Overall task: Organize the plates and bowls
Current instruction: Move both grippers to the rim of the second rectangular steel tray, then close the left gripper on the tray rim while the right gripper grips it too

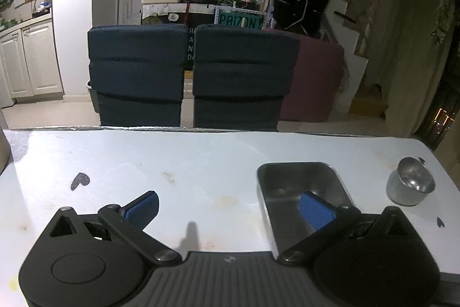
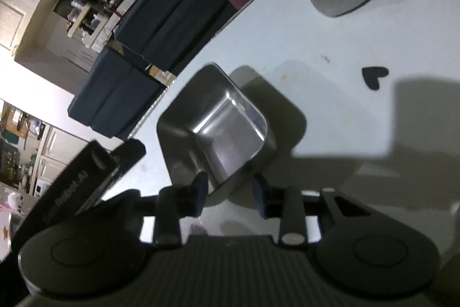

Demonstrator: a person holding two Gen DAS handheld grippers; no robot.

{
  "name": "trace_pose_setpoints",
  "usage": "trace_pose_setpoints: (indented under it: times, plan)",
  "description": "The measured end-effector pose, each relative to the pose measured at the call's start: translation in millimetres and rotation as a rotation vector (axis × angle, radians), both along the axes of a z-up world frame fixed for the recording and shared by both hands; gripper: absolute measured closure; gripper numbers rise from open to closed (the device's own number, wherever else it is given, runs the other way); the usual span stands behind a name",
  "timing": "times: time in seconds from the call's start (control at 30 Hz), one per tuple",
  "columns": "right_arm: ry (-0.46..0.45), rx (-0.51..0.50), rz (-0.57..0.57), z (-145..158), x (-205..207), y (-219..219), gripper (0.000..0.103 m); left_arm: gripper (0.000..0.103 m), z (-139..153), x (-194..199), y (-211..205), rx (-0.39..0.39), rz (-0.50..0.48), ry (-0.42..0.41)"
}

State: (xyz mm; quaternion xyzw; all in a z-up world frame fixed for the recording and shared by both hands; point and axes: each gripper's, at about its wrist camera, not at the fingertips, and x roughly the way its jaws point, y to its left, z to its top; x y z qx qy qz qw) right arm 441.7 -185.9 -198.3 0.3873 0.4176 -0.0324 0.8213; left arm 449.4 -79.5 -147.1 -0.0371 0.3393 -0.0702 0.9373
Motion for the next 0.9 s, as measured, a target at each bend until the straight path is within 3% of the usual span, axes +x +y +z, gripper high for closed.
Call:
trace_pose_setpoints:
  times: [0.3, 0.47, 0.63, 0.77, 0.87, 0.9]
  plan:
    - [-0.027, -0.098, 0.071, 14, -5, -10, 0.081, 0.003, -6, 2, 7, 0.018, 0.019, 0.017]
    - [-0.043, -0.146, 0.076, 20, -6, -19, 0.093, 0.029, -7, 5, 14, -0.02, -0.001, 0.05]
    - [-0.06, -0.228, 0.102, 26, -6, -20, 0.097, 0.052, -12, 7, 14, -0.032, -0.041, 0.114]
    - [-0.066, -0.237, 0.094, 27, -9, -23, 0.097, 0.056, -16, 10, 14, -0.034, -0.066, 0.202]
    - [-0.069, -0.248, 0.101, 28, -9, -23, 0.096, 0.065, -16, 9, 14, -0.02, -0.095, 0.235]
    - [-0.069, -0.247, 0.105, 28, -8, -23, 0.096, 0.072, -17, 8, 15, -0.017, -0.094, 0.24]
